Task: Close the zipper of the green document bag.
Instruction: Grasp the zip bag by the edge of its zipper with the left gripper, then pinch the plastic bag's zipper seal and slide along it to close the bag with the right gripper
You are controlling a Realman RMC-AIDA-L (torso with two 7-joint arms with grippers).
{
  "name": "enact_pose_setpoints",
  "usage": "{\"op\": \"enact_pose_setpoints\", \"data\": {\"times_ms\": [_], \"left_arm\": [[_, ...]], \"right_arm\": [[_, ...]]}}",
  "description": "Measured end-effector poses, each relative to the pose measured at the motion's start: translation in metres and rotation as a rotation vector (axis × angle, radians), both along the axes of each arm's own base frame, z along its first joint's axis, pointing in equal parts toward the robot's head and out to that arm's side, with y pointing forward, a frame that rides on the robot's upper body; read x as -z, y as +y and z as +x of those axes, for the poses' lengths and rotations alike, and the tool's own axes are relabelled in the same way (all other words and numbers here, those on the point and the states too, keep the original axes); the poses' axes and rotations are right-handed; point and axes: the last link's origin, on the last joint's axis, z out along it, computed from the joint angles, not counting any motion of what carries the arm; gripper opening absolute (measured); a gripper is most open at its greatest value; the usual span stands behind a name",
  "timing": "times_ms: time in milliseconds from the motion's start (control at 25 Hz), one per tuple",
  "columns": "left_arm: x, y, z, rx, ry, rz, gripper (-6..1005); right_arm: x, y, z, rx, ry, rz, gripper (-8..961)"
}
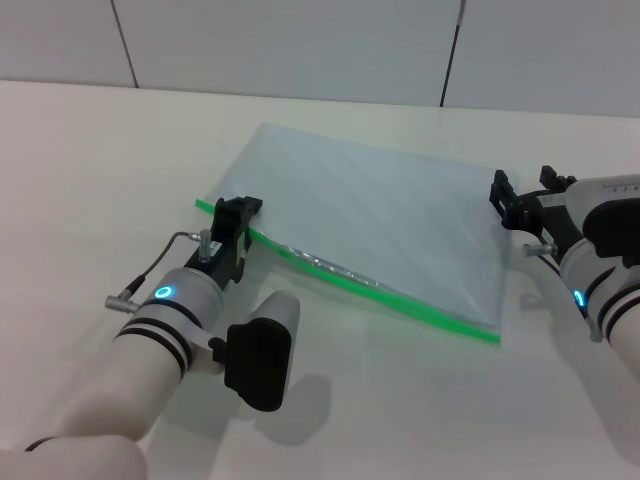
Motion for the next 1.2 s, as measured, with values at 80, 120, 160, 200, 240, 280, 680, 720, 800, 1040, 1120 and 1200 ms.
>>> {"op": "enact_pose_setpoints", "data": {"times_ms": [80,120,160,200,240,280,680,720,800,1040,1120,1200], "left_arm": [[-0.001,0.001,0.000,0.004,-0.001,0.007,287],[-0.002,0.001,0.001,0.008,-0.002,0.016,250],[-0.003,0.002,0.002,0.010,-0.005,0.022,213],[-0.004,0.002,0.002,0.011,-0.008,0.027,188],[-0.005,0.003,0.003,0.011,-0.014,0.034,163],[-0.006,0.004,0.003,0.011,-0.022,0.042,138],[-0.019,0.007,0.008,0.018,-0.133,0.132,54],[-0.019,0.007,0.007,0.015,-0.141,0.134,54],[-0.021,0.006,0.006,0.009,-0.154,0.141,54],[-0.028,0.006,0.007,0.027,-0.216,0.187,54],[-0.031,0.006,0.010,0.043,-0.246,0.200,54],[-0.031,0.006,0.011,0.047,-0.253,0.201,54]], "right_arm": [[0.000,0.000,0.000,0.000,0.000,0.000,618],[0.000,0.000,0.000,0.000,0.000,0.000,620],[0.000,0.000,0.000,0.000,0.000,0.000,621],[0.000,0.000,0.000,0.000,0.000,0.000,623],[0.000,0.000,0.000,0.000,0.000,0.000,625],[0.000,0.000,0.000,0.000,0.000,0.000,625],[0.008,-0.007,-0.009,-0.048,0.000,-0.028,623],[0.010,-0.010,-0.013,-0.078,0.000,-0.036,622],[0.015,-0.018,-0.023,-0.138,0.005,-0.047,622],[0.024,-0.045,-0.050,-0.352,-0.002,-0.094,621],[0.026,-0.049,-0.055,-0.385,-0.006,-0.114,620],[0.029,-0.053,-0.059,-0.426,-0.018,-0.137,620]]}}
